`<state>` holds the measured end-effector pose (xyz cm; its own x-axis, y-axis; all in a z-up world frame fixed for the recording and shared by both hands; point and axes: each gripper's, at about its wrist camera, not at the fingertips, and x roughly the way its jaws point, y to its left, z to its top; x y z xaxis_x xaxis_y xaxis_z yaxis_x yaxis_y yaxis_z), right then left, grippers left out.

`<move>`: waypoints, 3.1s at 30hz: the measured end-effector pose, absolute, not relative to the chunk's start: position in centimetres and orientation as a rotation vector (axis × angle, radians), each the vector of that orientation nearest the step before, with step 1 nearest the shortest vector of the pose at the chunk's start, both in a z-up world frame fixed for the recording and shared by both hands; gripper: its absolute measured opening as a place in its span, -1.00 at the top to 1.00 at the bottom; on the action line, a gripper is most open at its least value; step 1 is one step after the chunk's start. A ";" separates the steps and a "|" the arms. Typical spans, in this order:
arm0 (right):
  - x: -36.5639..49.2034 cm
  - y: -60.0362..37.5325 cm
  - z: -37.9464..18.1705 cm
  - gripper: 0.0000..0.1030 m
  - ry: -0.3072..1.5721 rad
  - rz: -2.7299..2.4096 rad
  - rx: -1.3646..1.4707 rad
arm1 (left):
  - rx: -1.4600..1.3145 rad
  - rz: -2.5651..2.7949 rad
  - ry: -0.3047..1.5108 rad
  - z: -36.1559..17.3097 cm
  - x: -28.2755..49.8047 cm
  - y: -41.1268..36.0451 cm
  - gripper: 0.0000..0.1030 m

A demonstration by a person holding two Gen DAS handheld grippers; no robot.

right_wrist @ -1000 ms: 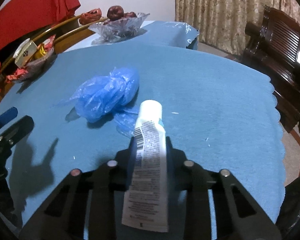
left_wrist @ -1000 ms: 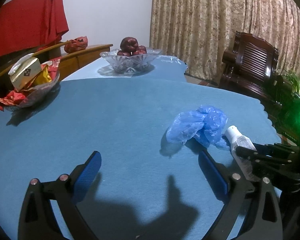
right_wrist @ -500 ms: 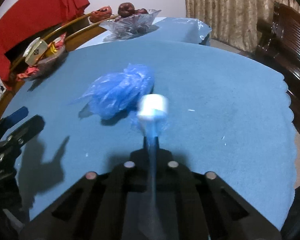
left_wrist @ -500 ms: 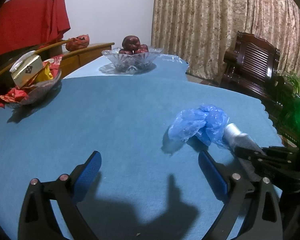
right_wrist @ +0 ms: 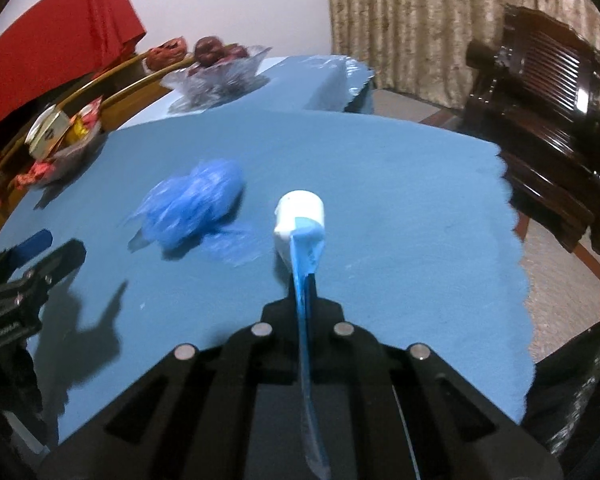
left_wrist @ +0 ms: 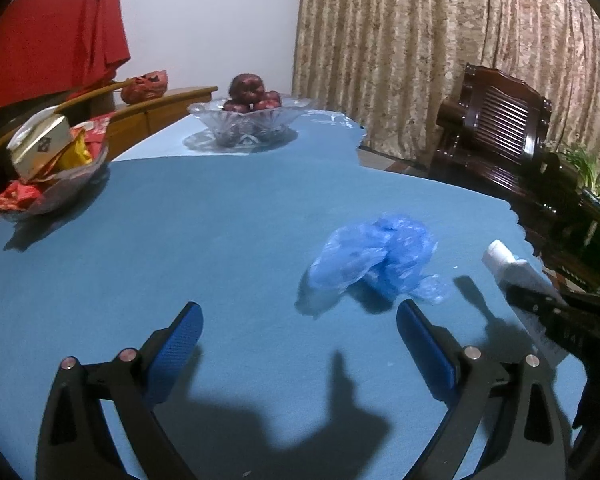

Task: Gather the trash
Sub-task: 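Grasp the blue plastic bag with the left gripper while right gripper holds the tube, then carry the blue bag and white tube over the bin with both grippers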

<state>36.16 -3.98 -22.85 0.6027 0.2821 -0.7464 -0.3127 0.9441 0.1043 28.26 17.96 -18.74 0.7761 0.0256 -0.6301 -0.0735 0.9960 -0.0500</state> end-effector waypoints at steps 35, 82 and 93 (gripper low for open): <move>33.8 -8.0 -18.4 0.96 0.770 0.334 0.078 | -0.031 -0.058 0.682 -16.0 31.3 10.6 0.75; 10.4 -28.6 -9.5 0.96 0.619 0.012 0.082 | 0.039 -0.440 0.584 -6.6 13.9 -10.0 0.76; 9.8 -32.8 -11.6 0.96 0.653 -0.062 0.109 | 0.063 -0.527 0.611 -8.5 14.3 -14.5 0.76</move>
<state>9.82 -32.76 -11.64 0.7928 -0.0238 -0.6090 0.0921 0.9924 0.0811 14.27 -14.52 -8.48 0.6923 -0.4527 -0.5619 0.4893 0.8669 -0.0954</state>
